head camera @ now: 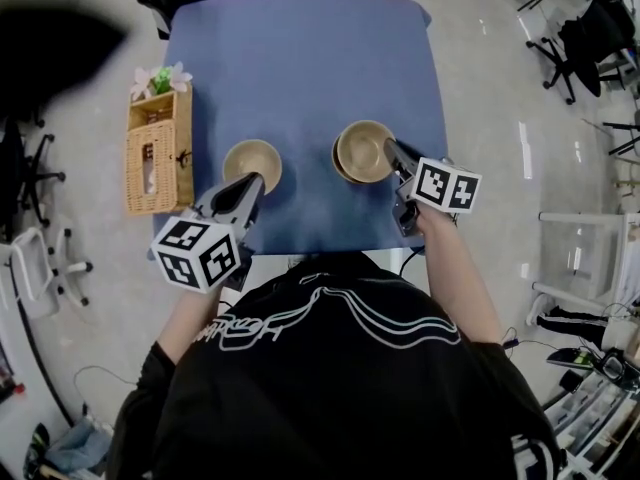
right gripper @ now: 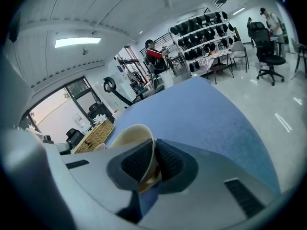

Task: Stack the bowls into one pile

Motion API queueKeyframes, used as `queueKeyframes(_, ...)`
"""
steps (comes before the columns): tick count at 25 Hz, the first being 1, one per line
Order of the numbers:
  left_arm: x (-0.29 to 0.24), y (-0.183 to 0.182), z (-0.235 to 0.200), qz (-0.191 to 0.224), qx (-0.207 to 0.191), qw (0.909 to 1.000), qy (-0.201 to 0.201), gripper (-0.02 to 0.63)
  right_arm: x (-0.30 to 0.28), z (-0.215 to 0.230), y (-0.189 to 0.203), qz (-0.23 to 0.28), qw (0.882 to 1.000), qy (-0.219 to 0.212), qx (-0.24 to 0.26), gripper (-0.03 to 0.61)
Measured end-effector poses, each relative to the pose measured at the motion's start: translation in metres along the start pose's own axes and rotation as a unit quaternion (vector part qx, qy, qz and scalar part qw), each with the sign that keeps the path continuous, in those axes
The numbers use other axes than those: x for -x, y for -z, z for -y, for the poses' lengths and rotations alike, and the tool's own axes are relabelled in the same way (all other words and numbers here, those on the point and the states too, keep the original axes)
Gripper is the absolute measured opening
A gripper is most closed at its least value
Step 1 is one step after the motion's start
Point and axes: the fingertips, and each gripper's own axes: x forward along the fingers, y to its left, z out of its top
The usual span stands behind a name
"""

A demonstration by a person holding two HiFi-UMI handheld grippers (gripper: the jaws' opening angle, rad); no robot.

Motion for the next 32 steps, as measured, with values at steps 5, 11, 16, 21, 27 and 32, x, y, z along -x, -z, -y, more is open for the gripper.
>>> queueKeyframes(5,0.002,0.01,-0.004,-0.003,0.002,1.0,0.005,0.034,-0.003,-0.002,0.008,0.004,1.0,0.0,0.009,0.045)
queueKeyframes(11,0.006,0.017,-0.01,-0.007,0.006,0.9999,0.009,0.034,-0.002,-0.012,0.008,0.021,0.999,0.002,0.049,0.116)
queueKeyframes(16,0.01,0.022,-0.014,-0.007,0.008,0.9999,0.01,0.034,0.002,-0.022,0.009,0.033,0.997,0.004,0.07,0.195)
queueKeyframes(21,0.018,0.022,-0.023,-0.003,0.011,0.9999,0.003,0.034,0.005,-0.042,0.008,0.044,0.996,-0.004,0.081,0.222)
queueKeyframes(27,0.034,0.023,-0.034,0.006,0.013,0.9999,-0.007,0.034,0.001,-0.083,0.013,0.044,0.993,-0.036,0.103,0.224)
queueKeyframes(32,0.046,0.026,-0.042,0.012,0.018,0.9996,-0.018,0.034,-0.012,-0.122,0.027,0.026,0.989,-0.074,0.123,0.224)
